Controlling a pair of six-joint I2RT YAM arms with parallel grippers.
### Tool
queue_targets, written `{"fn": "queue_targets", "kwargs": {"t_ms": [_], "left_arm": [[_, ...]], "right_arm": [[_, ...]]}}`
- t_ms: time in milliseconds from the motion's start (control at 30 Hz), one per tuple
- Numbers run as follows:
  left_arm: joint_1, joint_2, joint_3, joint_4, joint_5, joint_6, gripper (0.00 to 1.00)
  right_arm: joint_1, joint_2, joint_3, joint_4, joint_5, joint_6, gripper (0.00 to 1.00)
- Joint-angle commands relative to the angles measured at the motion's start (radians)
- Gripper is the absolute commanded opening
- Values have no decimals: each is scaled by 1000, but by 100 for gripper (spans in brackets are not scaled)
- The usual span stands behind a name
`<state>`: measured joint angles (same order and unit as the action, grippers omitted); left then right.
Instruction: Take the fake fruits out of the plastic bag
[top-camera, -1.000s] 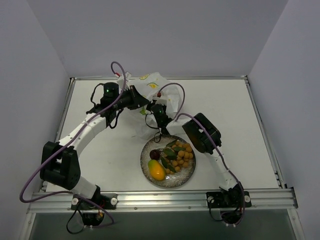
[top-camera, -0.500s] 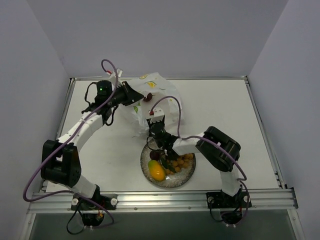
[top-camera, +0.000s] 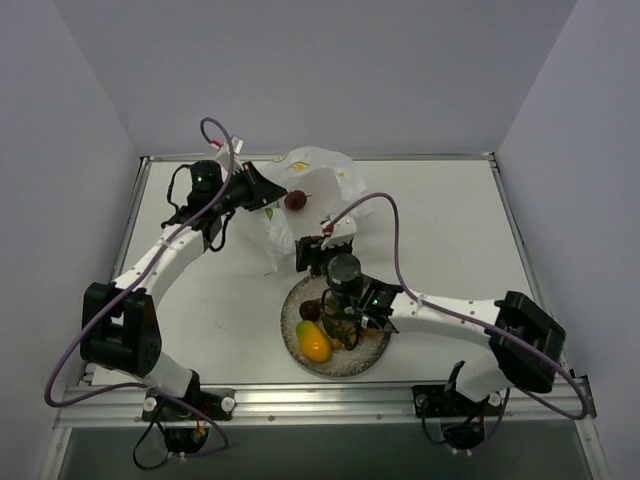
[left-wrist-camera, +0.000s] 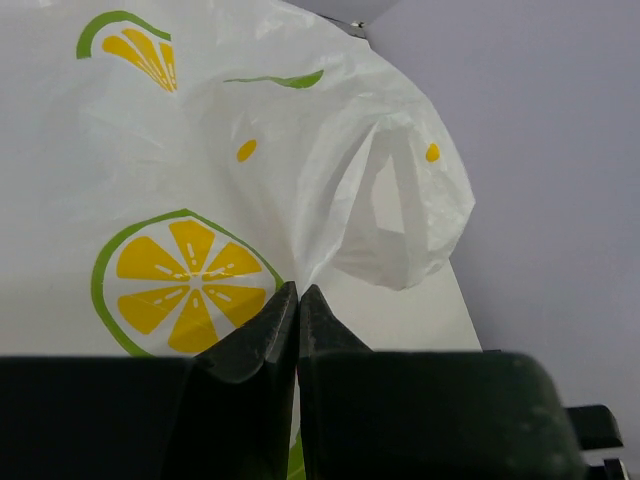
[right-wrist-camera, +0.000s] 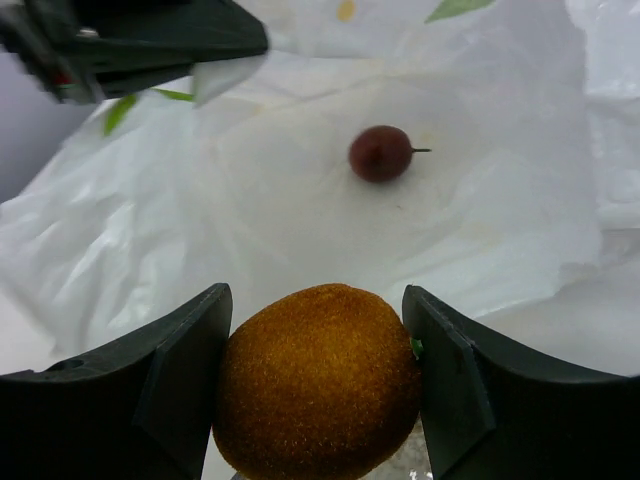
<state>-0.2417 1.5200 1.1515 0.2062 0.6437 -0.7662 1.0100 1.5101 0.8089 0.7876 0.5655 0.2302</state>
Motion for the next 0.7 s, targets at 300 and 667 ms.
{"fn": "queue_targets", "kwargs": {"t_ms": [300,667], "left_arm": [[7,-57,27,33,16,15,2],[7,-67,24,30,16,18,2]], "right_arm": [[203,-341,-227,-356,-46,171,20],[574,-456,-238,-717,244,443,21]]}}
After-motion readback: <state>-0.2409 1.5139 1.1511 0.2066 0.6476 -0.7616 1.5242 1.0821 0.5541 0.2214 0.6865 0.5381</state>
